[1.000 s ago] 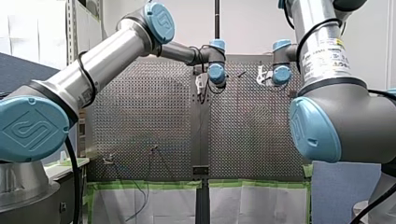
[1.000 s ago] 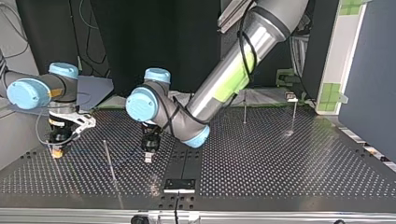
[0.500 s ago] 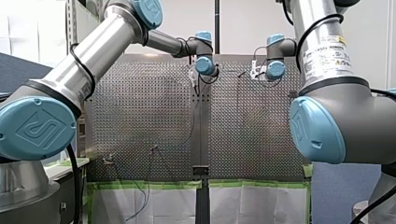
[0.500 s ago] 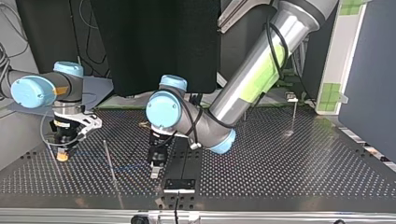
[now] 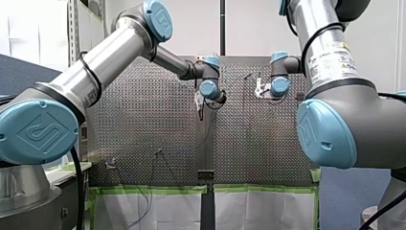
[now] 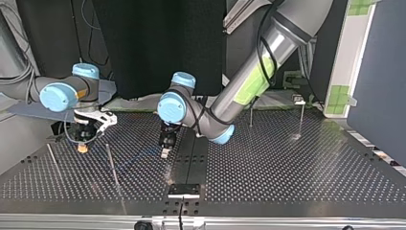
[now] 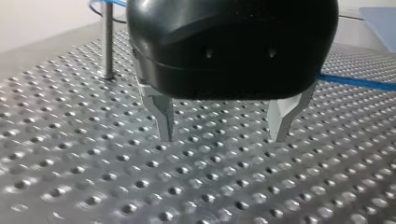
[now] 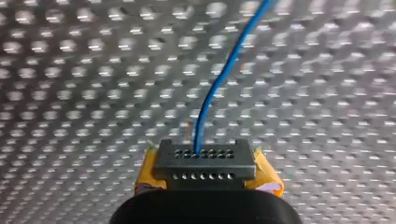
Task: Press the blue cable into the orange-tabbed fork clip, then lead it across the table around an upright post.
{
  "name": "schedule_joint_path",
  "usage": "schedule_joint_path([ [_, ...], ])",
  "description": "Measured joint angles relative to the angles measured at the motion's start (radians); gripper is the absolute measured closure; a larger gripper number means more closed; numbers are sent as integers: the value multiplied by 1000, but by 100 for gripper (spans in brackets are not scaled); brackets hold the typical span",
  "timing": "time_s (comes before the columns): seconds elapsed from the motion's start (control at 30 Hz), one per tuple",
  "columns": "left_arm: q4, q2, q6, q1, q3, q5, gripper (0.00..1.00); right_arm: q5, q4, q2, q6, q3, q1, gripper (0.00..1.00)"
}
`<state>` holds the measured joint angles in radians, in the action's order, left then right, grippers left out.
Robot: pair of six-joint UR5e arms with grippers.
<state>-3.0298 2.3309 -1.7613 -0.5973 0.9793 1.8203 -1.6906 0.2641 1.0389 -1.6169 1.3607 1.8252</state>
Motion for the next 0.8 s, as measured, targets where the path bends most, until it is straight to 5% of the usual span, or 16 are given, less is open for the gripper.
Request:
schedule_joint_path([
  [0.6, 0, 3, 0, 5, 1, 11, 0, -41, 10, -137, 8, 45, 2, 100],
  [0.8, 0, 3, -1, 5, 0, 12, 0, -55, 49, -157, -7, 74, -4, 100],
])
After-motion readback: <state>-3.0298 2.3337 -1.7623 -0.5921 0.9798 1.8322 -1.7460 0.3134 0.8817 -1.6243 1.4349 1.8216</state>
